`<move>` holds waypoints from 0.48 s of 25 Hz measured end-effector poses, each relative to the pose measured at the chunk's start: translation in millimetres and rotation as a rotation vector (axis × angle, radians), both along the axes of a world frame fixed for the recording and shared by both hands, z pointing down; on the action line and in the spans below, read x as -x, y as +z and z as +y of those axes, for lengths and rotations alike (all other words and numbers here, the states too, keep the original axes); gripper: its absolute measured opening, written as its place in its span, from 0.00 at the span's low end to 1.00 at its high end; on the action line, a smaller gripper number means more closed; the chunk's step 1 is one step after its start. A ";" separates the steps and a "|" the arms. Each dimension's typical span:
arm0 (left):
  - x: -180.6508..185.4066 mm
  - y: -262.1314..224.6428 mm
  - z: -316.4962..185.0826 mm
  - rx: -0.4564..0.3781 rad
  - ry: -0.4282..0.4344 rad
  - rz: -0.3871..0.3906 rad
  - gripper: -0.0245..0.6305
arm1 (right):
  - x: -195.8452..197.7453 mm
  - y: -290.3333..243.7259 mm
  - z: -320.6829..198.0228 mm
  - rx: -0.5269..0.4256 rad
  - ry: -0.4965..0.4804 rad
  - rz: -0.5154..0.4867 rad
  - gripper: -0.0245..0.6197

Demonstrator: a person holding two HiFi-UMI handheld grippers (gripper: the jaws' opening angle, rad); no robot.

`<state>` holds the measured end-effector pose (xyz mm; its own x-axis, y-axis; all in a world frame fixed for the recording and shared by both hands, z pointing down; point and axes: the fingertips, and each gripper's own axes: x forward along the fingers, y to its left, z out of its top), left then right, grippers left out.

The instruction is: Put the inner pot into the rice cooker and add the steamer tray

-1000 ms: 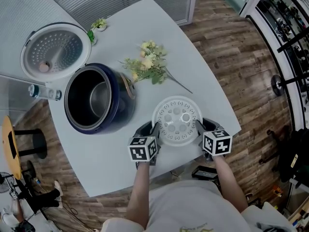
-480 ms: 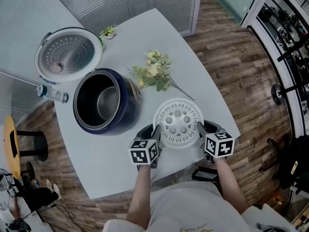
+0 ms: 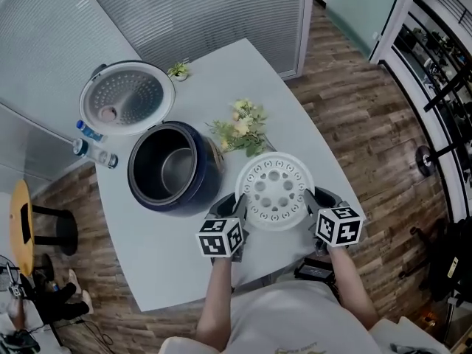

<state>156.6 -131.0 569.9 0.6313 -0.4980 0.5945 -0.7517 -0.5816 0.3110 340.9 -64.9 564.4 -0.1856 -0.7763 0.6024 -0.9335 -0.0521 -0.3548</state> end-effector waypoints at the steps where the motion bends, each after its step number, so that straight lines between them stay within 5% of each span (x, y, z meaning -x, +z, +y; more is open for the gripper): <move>1: 0.4 -5.6 -1.9 -0.009 -0.001 0.003 0.17 | 0.5 -4.2 -1.5 -0.005 0.004 0.000 0.17; 12: 4.7 -56.2 -14.8 -0.073 -0.019 0.076 0.16 | 1.7 -61.7 -19.6 -0.119 0.019 -0.024 0.16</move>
<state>151.9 -145.8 513.7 0.6635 -0.5505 0.5067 -0.7384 -0.5910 0.3248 339.2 -84.5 502.7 -0.1837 -0.8457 0.5011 -0.9238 -0.0258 -0.3821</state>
